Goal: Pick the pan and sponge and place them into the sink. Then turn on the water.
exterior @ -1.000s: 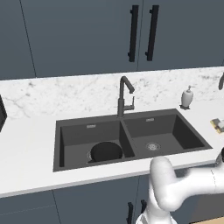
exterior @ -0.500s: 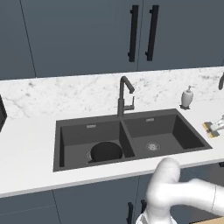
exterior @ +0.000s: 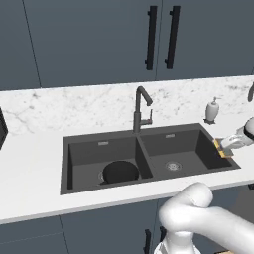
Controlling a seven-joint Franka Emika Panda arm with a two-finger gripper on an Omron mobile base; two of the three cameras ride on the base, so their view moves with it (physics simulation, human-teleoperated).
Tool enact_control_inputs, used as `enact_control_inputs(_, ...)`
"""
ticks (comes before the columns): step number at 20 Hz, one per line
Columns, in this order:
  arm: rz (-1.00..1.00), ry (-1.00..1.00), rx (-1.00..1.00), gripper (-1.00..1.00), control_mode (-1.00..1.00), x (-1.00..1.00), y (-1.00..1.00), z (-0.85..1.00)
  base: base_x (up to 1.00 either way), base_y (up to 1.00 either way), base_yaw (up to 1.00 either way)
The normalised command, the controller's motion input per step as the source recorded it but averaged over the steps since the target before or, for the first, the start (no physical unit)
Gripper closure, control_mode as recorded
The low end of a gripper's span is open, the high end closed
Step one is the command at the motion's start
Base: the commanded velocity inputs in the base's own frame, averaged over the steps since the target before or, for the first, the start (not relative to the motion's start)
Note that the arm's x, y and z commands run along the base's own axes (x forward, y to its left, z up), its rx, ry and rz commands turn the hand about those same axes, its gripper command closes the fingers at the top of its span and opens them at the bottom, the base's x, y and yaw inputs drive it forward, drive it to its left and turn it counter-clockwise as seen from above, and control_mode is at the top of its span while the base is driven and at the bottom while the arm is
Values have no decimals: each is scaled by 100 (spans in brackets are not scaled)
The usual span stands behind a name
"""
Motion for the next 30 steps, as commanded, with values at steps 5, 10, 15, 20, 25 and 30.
enact_control_inputs(5, 0, 17, 0, 100, -100, -28, 100, 67, 0, 0, 0)
enact_control_inputs(10, 0, 9, -3, 100, -100, -22, 100, 34, 0, 0, 0)
enact_control_inputs(15, 1, 6, -1, 100, -100, -14, 100, 2, 0, 0, 0)
enact_control_inputs(20, 1, 1, -3, 100, -100, -16, 100, 0, 0, 0, 0)
enact_control_inputs(25, 1, 0, -7, 100, -100, -16, 100, 0, 0, 0, 0)
enact_control_inputs(30, 0, 1, -8, 100, -100, 0, 100, 0, 0, 0, 0)
